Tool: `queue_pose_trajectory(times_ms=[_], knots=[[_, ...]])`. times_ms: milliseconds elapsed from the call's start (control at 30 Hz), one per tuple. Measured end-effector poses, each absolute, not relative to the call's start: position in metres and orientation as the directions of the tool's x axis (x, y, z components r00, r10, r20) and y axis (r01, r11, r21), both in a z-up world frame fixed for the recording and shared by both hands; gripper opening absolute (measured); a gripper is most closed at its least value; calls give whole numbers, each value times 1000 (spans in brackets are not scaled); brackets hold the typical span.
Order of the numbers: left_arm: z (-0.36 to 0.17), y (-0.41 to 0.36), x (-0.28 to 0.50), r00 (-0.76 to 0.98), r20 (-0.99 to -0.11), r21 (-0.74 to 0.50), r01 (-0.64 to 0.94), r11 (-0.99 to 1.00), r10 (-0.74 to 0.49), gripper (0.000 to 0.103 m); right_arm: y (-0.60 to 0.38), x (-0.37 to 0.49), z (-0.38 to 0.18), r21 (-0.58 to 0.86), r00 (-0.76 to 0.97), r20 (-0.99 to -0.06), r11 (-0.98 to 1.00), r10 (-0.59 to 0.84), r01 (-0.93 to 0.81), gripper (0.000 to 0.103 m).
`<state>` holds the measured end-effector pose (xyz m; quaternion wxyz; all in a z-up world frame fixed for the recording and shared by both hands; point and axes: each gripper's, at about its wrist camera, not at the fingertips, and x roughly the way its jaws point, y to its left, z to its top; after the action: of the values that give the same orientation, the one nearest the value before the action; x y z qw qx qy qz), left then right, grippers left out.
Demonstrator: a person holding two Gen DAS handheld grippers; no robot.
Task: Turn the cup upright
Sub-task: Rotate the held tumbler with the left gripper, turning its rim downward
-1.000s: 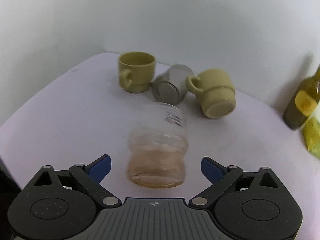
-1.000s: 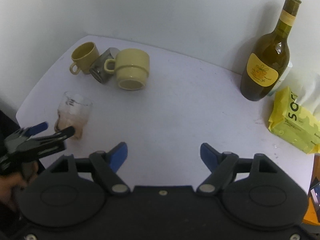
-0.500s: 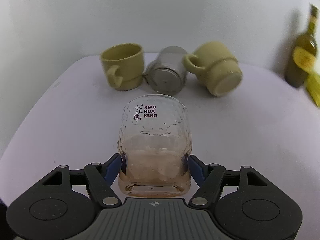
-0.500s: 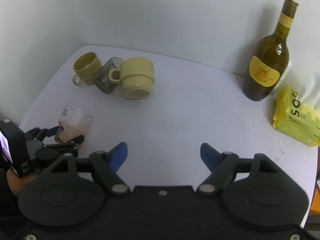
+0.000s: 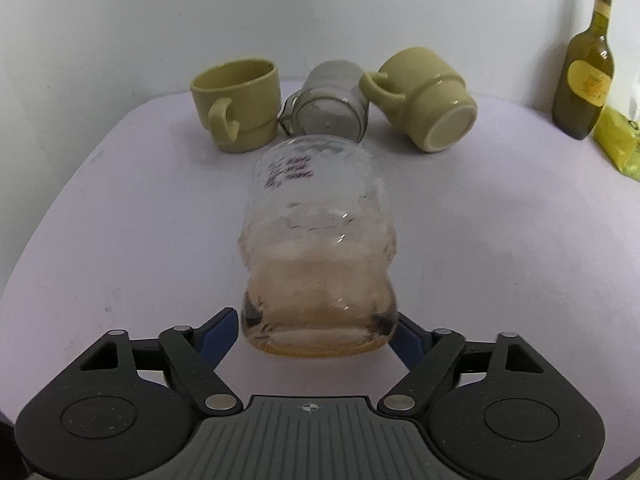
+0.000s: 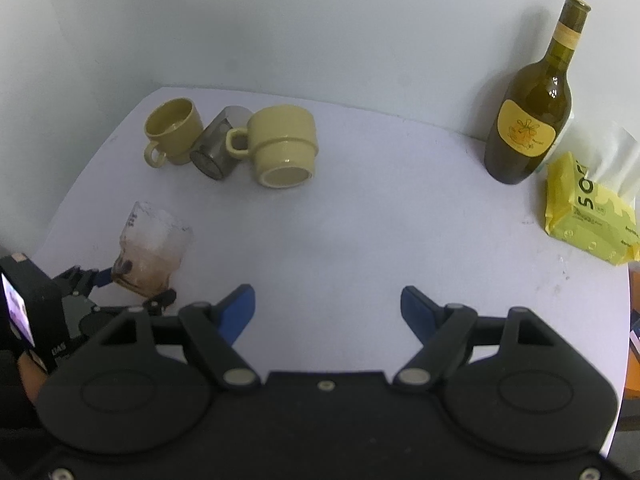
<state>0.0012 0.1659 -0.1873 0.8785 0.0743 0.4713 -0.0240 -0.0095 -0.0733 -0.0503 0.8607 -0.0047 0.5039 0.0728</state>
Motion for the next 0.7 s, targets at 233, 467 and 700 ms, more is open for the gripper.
queue_pose_trajectory(times_ms=[233, 467, 700], knots=[[-180, 160, -1, 573, -818, 180, 163, 970, 55, 68, -58, -14, -47, 42, 494, -862, 987, 114, -154, 78], [-164, 161, -3, 567, -822, 205, 196, 959, 59, 67, -53, -11, -43, 56, 509, -850, 985, 133, -163, 78], [-147, 156, -9, 569, -822, 202, 239, 950, 32, 67, -52, -7, -41, 73, 524, -838, 983, 150, -166, 78]])
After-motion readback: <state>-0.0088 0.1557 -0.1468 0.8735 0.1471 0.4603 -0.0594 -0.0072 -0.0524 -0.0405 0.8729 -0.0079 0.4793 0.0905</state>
